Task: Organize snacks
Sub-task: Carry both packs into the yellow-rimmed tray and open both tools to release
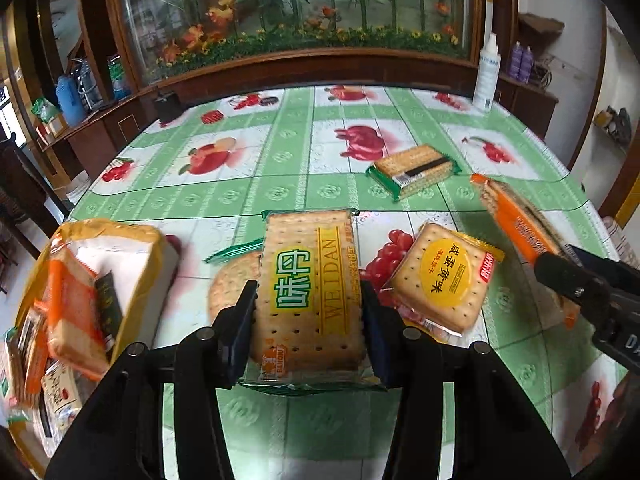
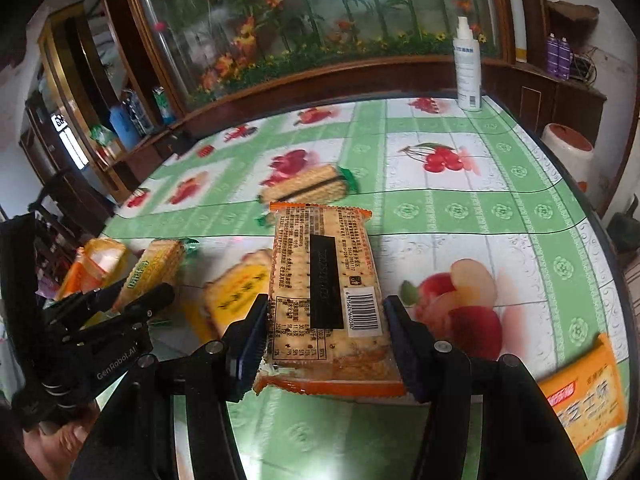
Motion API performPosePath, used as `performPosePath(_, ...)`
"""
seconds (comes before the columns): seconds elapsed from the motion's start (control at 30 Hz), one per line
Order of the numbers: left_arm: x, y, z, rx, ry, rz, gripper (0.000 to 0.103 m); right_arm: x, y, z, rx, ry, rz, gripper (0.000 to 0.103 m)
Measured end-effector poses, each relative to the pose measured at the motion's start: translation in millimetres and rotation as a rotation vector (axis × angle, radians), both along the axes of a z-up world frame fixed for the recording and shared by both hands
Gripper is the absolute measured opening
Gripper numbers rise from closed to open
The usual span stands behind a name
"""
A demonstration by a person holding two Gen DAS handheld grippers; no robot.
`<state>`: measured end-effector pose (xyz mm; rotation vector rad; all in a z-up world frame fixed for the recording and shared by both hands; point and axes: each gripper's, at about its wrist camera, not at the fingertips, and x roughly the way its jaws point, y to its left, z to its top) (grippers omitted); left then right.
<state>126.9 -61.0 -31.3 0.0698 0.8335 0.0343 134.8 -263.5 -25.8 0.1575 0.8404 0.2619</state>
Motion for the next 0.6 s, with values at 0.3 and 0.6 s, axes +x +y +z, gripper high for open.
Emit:
performPosePath(0.3, -30, 32, 17, -0.038, -0.059, 0.038, 0.046, -18, 28, 13, 0.022, -0.042, 0.047, 0.058)
performPosePath(0.6, -57, 66, 31, -0.048, -0.108, 0.090, 0.046, -33, 63, 26, 0.030, -0.078, 0.111, 0.058)
